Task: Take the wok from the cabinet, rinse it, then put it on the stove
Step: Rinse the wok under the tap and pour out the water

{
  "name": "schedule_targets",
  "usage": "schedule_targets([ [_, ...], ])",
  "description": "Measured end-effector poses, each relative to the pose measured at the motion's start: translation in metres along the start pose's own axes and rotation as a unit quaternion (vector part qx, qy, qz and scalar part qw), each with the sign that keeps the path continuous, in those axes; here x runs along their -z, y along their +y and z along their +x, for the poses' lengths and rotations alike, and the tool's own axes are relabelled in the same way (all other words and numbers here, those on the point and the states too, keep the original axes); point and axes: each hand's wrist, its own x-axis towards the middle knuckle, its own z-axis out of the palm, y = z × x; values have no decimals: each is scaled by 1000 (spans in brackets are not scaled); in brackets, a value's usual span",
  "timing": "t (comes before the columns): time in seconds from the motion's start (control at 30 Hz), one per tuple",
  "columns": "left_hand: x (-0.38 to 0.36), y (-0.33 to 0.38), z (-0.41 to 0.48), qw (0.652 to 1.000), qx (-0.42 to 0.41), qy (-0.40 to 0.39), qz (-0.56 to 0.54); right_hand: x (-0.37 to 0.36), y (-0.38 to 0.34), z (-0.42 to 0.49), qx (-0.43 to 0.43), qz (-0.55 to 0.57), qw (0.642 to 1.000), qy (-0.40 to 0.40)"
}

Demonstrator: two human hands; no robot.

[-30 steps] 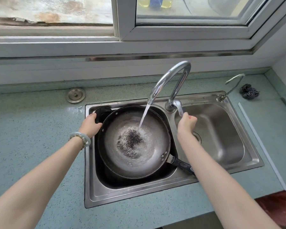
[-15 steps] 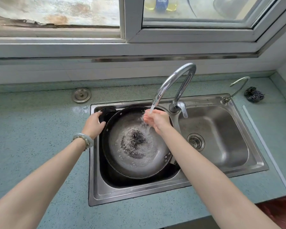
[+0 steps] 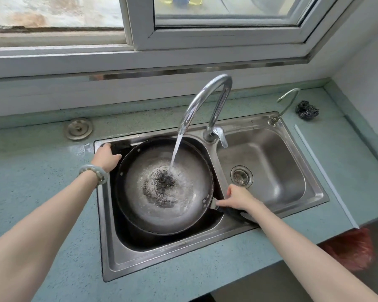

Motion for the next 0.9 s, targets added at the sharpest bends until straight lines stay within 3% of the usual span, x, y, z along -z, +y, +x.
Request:
schedule_targets([
  [0.1,-1,0,7,1000,8,7,18,-16,12,-5,6,-44,999,-28],
  [0.4,-8,-10,8,999,1,45,11,-29,10,-6,20,-80,996,17],
  [0.57,-8,-13,11,999,21,28,11,-34,11,-7,24,-87,996,27],
  [0.9,-7,-18,11,995,23,-8,-99,15,22,-28,17,-115,991,73],
])
